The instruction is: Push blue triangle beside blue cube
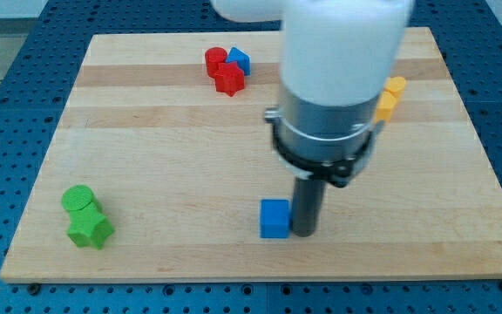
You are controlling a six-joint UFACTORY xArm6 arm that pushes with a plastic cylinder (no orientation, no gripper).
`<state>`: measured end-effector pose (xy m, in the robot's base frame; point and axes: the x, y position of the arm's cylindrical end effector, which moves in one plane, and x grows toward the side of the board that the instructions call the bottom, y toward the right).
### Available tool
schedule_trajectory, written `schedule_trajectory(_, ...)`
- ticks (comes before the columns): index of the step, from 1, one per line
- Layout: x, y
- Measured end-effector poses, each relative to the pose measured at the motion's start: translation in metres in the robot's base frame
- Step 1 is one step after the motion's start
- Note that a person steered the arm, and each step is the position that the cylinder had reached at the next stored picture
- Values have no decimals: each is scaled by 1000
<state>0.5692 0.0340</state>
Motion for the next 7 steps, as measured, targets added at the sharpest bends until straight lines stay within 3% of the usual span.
schedule_trajectory(2,-13,-2)
schedule_trajectory(4,-193,55)
schedule_trajectory(5,-275,55)
schedule_trajectory(6,-338,48)
schedule_trajectory(7,-351,-15)
